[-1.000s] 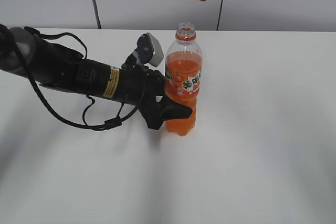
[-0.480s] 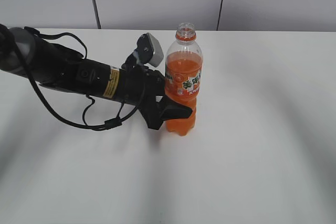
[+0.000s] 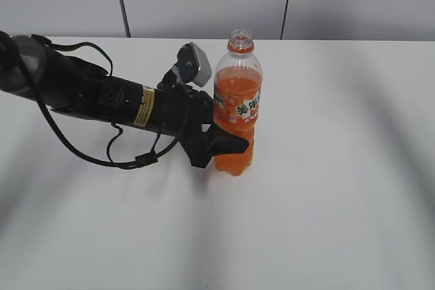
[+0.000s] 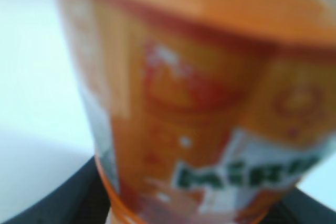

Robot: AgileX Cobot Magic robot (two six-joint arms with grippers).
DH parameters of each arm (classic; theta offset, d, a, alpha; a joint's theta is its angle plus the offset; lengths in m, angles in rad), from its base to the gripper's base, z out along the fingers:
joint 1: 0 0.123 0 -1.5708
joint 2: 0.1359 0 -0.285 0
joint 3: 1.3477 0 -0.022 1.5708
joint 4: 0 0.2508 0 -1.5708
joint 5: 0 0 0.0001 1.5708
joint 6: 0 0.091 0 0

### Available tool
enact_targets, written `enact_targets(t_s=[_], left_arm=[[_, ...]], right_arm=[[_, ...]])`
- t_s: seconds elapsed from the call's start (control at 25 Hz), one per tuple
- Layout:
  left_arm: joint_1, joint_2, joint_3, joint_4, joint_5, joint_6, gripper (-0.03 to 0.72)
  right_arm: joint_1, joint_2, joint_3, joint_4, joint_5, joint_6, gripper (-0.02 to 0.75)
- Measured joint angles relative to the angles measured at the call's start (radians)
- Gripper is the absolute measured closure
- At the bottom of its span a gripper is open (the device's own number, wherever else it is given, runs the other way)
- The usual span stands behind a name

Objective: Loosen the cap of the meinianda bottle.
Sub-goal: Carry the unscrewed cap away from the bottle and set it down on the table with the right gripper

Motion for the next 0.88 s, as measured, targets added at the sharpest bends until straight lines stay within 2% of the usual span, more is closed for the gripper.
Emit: enact_targets(t_s=[0.4,0.88], left_arm=[[0.0,0.0,0.0,0.001,0.0,0.0,0.273],[0.0,0.0,0.0,0.001,0.0,0.0,0.273]], right_arm=[[-0.08,0.0,0.0,-0.014,0.0,-0.046,0.466],[-0.087,0.042,0.045,-0.014,0.0,-0.067,0.466]])
